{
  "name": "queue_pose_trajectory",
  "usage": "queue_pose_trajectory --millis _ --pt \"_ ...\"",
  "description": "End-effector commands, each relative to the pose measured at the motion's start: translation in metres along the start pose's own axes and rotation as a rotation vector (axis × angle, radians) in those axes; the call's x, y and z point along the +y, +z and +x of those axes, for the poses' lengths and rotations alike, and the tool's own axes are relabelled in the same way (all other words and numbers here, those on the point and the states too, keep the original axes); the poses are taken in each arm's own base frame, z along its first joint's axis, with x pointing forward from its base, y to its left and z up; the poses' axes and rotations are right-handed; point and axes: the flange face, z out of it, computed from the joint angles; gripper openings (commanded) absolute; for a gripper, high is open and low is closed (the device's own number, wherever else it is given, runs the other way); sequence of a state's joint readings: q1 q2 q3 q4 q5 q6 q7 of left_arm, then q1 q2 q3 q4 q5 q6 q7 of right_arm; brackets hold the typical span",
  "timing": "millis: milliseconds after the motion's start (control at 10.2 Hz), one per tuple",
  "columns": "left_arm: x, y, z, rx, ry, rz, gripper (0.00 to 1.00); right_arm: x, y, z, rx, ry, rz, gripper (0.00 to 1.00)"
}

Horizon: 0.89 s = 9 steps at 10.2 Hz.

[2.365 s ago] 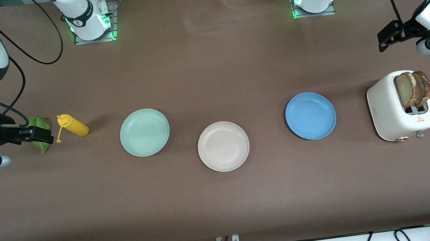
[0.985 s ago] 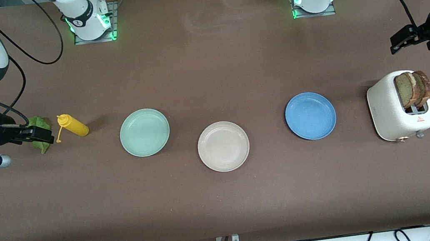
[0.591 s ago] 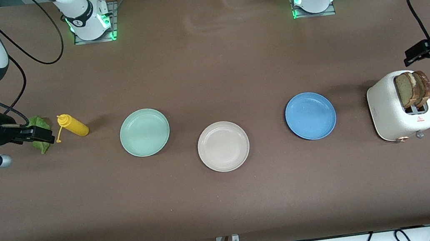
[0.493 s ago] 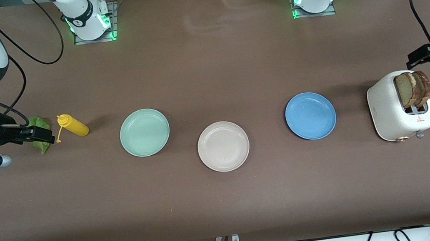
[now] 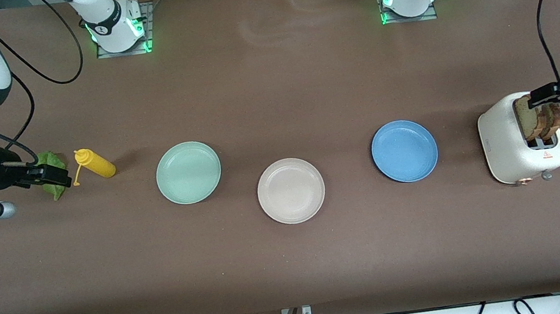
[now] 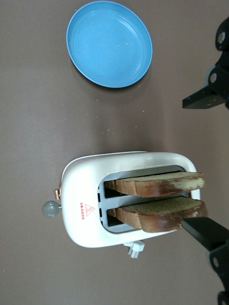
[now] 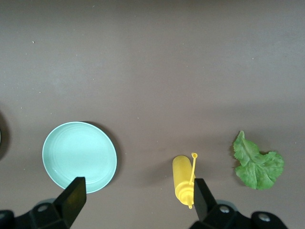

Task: Make sandwich on beige plate with both arms
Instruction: 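Move the left gripper down to a bread slice in the toaster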

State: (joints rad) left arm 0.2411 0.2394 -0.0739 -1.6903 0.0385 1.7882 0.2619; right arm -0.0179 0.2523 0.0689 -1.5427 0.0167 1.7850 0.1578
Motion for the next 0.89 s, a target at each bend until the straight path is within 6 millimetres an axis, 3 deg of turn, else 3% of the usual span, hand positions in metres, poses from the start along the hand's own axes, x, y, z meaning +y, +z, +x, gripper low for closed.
queue_pose_trajectory --millis 0,296,591,788 --pt "0.004 0.021 -0.016 0.023 0.033 0.038 1.00 -0.001 -0.005 0.002 -0.002 0.011 0.017 1.00" --pt "-0.004 0.054 -0.025 0.031 0.017 0.040 0.98 -0.001 -0.005 0.002 -0.002 0.011 0.017 1.00" --pt "-0.005 0.073 -0.028 0.029 -0.008 0.108 0.87 -0.001 -0.005 0.002 -0.002 0.012 0.018 1.00" --pt "-0.003 0.075 -0.028 0.021 -0.027 0.114 0.31 -0.001 -0.005 0.002 -0.002 0.012 0.018 1.00"
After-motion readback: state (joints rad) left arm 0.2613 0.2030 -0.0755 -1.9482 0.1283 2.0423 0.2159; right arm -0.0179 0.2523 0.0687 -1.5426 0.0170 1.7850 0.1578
